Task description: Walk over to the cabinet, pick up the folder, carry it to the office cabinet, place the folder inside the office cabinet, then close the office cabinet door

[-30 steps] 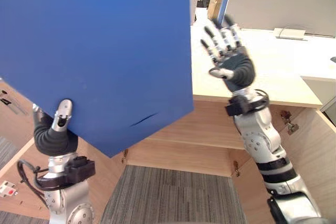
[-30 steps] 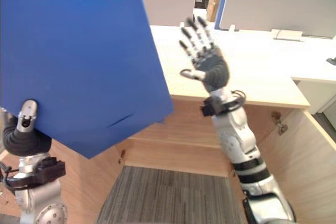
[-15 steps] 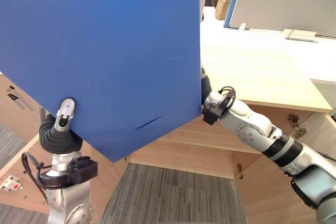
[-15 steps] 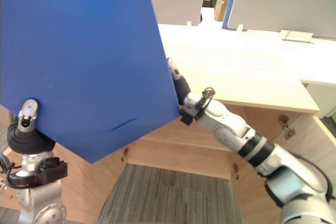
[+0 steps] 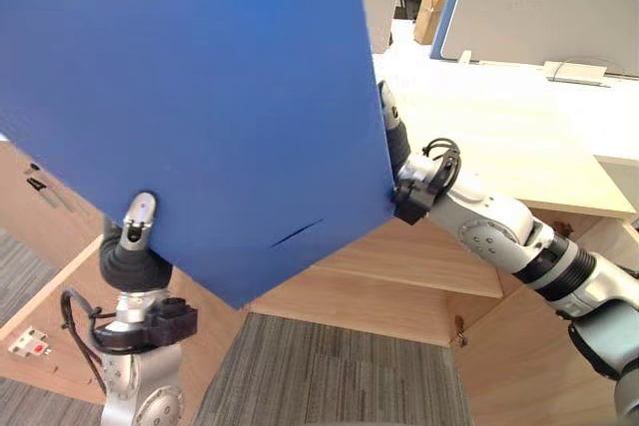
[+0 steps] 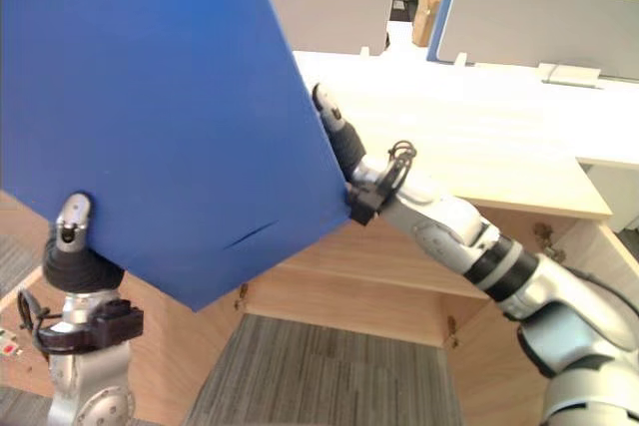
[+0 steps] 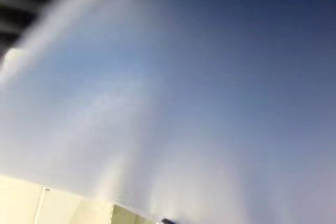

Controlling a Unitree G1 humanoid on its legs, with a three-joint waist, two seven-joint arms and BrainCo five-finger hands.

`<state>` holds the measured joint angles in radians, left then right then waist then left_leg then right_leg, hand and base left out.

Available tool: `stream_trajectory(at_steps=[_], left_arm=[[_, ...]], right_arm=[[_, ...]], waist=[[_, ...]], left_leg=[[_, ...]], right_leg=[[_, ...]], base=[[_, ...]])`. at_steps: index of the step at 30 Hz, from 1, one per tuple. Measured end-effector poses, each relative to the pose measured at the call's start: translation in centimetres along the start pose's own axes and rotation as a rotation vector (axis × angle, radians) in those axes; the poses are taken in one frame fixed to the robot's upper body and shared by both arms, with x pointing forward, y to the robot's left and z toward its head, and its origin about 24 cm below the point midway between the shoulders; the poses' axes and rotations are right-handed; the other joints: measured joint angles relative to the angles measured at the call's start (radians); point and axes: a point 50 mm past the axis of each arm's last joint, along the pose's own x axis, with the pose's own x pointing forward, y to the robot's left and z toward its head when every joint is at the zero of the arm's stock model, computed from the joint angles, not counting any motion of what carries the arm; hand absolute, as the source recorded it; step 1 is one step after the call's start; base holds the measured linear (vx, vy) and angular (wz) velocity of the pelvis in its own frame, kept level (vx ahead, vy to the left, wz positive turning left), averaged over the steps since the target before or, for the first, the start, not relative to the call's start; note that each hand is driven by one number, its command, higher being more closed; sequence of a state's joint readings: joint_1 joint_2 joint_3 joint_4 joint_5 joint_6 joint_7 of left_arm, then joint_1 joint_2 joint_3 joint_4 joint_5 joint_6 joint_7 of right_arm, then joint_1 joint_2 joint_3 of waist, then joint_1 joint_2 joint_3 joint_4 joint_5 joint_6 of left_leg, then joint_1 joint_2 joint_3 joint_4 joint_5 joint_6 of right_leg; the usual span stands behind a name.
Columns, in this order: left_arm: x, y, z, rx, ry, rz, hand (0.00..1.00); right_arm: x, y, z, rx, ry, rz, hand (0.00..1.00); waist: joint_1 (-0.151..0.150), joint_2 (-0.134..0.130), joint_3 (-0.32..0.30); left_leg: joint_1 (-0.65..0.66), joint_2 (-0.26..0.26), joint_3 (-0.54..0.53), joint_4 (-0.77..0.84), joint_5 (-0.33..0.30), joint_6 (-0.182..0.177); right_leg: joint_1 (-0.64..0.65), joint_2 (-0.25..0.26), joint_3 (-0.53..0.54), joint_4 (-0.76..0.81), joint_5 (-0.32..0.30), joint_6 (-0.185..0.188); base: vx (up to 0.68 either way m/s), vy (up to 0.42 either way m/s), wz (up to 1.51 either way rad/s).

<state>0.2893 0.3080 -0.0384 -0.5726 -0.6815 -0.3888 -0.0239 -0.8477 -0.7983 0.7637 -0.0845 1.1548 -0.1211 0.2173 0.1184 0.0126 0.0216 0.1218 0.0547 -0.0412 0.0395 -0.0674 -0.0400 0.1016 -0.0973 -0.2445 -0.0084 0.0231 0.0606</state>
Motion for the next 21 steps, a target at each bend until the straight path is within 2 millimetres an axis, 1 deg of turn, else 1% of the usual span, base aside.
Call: stream_trajectory(at_steps=[1, 3, 5, 7, 10, 14, 18, 21], left_arm=[[-0.1, 0.2, -0.3, 0.013, 0.019, 0.005, 1.00], [-0.5, 0.9, -1.8, 0.073, 0.117, 0.014, 1.00], [-0.7, 1.3, -2.4, 0.103, 0.162, 0.019, 1.00], [-1.0, 2.0, -3.1, 0.154, 0.214, 0.035, 1.00], [-1.1, 3.1, -3.0, 0.218, 0.230, 0.065, 1.00], [-1.2, 3.7, -2.7, 0.248, 0.217, 0.100, 1.00], [-1.3, 4.0, -2.8, 0.240, 0.207, 0.131, 1.00], [-1.4, 3.9, -2.8, 0.234, 0.206, 0.137, 1.00]], right_arm=[[0.0, 0.0, 0.0, 0.004, -0.007, -0.001, 0.00], [0.0, -0.1, 0.4, 0.040, -0.074, -0.031, 0.00], [-0.1, -0.3, 0.5, 0.058, -0.100, -0.047, 0.00], [-0.5, -0.9, 0.4, 0.102, -0.157, -0.106, 0.00], [-0.7, -1.3, -0.4, 0.165, -0.191, -0.168, 0.00], [0.0, -0.8, -1.1, 0.219, -0.209, -0.168, 0.00], [0.3, -0.4, -1.3, 0.244, -0.221, -0.159, 0.00], [0.3, -0.5, -1.6, 0.251, -0.214, -0.167, 0.00]], waist=[[0.000, 0.001, -0.001], [0.000, 0.003, -0.002], [0.000, 0.004, -0.002], [0.002, 0.005, -0.002], [0.000, 0.009, -0.002], [0.001, 0.015, -0.004], [0.004, 0.015, -0.004], [0.003, 0.015, -0.004]], left_leg=[[0.000, 0.000, 0.000, 0.000, 0.000, 0.000], [-0.001, 0.000, 0.001, 0.000, 0.000, 0.000], [-0.004, 0.000, 0.002, 0.000, 0.000, 0.000], [-0.007, 0.000, 0.002, 0.001, 0.000, 0.000], [-0.007, 0.000, 0.003, 0.000, 0.000, 0.000], [-0.006, 0.000, 0.003, 0.000, 0.000, 0.000], [-0.005, 0.000, 0.003, 0.000, 0.000, 0.000], [-0.004, 0.000, 0.003, 0.000, 0.000, 0.000]], right_leg=[[0.000, 0.000, 0.000, 0.000, 0.000, 0.000], [-0.003, 0.000, 0.001, 0.001, 0.000, 0.000], [-0.007, 0.000, 0.002, 0.002, 0.000, 0.000], [-0.010, 0.000, 0.002, 0.002, 0.000, 0.000], [-0.010, 0.000, 0.003, 0.001, 0.000, 0.000], [-0.010, 0.000, 0.003, 0.001, 0.000, 0.000], [-0.010, 0.000, 0.003, 0.003, 0.000, 0.000], [-0.010, 0.000, 0.004, 0.003, 0.000, 0.000]], base=[[0.00, 0.000, 0.00], [0.00, 0.000, 0.00], [0.00, 0.000, 0.00], [0.00, 0.000, 0.00], [0.00, 0.000, 0.00], [0.00, 0.000, 0.00], [0.00, 0.000, 0.00], [0.00, 0.000, 0.00]])
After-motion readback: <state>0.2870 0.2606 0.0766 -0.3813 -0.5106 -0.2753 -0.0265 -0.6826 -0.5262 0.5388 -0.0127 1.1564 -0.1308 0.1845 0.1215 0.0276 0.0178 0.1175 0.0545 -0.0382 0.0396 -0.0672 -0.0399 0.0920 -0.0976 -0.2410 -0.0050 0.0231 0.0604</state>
